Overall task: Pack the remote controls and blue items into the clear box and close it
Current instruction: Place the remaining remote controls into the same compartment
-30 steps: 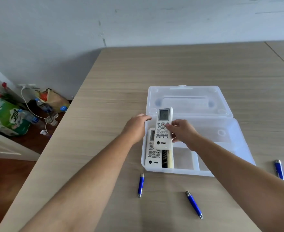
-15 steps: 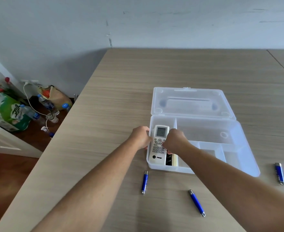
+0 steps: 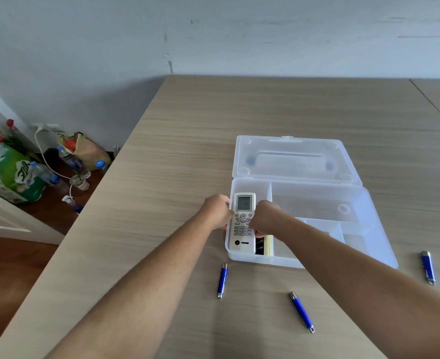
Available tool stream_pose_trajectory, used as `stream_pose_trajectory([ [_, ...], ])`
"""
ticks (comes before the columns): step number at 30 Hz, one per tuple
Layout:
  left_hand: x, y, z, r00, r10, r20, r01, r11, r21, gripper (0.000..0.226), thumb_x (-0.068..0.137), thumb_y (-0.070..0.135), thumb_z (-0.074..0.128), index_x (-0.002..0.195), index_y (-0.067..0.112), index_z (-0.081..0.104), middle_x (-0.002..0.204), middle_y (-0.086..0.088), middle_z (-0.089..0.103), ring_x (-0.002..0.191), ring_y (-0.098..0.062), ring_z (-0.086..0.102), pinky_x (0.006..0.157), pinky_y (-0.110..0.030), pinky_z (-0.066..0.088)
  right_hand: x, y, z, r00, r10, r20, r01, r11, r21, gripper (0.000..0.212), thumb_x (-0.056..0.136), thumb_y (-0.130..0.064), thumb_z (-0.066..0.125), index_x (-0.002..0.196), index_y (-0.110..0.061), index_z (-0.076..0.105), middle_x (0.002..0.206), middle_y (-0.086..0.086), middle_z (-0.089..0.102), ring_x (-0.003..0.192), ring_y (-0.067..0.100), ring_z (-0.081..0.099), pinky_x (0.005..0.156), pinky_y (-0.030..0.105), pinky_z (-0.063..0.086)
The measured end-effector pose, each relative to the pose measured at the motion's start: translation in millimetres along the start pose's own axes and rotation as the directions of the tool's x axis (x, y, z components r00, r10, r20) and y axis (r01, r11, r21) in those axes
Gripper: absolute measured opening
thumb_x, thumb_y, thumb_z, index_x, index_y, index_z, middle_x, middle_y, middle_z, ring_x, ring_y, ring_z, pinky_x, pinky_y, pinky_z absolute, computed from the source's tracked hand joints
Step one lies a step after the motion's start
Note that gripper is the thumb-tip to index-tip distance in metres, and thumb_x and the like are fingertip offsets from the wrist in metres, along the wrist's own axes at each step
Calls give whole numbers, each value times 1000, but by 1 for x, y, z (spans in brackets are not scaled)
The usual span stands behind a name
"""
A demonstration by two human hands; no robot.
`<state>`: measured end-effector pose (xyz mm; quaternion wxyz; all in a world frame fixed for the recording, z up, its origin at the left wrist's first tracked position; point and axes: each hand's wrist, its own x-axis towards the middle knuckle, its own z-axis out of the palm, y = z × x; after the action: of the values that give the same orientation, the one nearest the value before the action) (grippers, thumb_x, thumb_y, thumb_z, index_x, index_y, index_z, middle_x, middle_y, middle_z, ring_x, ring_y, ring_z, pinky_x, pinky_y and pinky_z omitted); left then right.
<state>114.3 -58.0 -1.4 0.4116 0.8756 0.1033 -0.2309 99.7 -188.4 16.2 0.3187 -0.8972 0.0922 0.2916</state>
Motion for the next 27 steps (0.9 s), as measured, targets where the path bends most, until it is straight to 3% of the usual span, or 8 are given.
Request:
stream_pose_trajectory([
  [5,-22,1,-2,999,-10,-36,12,999,49,25,86,0,51,104,1,68,107,-16,70,92,-30,71,82,-42,61,-24,-5,4,999,-20,-33,12,978,-210,32,88,0,43,59,-9,33,64,4,37,57,18,42,46,20,29],
  [8,-44,2,-3,995,40,-89,-22,980,196,18,89,7,46,87,15,62,102,-11,66,80,-26,61,84,-34,57,-40,-1,-3,991,-85,-102,60,971,-232,34,90,-4,45,59,-10,33,63,3,37,59,19,42,48,22,33],
  [12,-44,-8,-10,989,38,-142,3,961,277,22,85,9,41,67,23,42,72,-1,48,69,-23,48,67,-29,39,-37,9,-21,980,-88,-180,91,996,8,18,86,-6,50,68,-6,54,83,19,65,78,32,61,73,34,55],
  [15,-60,-18,-6,987,-30,-159,77,951,298,14,77,10,45,64,9,50,63,-9,49,55,-25,47,58,-27,38,-54,22,-26,987,-68,-144,92,982,165,18,83,-2,48,69,-1,59,71,18,68,56,28,65,63,31,59],
  [18,-79,-37,15,987,-123,-99,150,930,335,29,80,21,56,93,-5,62,94,-18,68,71,-31,61,61,-27,42,-79,48,-14,999,-5,50,1,996,87,21,83,-6,51,66,2,59,52,16,63,36,22,58,46,25,52],
  [21,-86,-55,38,981,-158,-114,191,900,392,32,82,31,64,64,11,46,96,-15,66,73,-28,55,64,-27,41,-96,75,8,968,78,238,-54,993,-107,28,86,-13,55,61,0,56,48,10,59,35,20,57,42,24,51],
  [24,-86,-66,58,975,-162,-154,212,891,403,36,84,34,66,59,15,47,86,-7,59,82,-28,59,67,-26,42,-103,99,27,990,31,140,27,919,-394,35,87,-22,52,56,-10,43,55,2,49,62,24,56,44,19,38],
  [27,-86,-73,72,968,-163,-191,229,883,409,27,90,31,60,94,5,65,102,-10,70,99,-29,67,76,-31,51,-96,123,43,999,-25,45,43,895,-445,36,86,-24,54,56,-13,37,61,-1,39,76,23,48,44,22,27],
])
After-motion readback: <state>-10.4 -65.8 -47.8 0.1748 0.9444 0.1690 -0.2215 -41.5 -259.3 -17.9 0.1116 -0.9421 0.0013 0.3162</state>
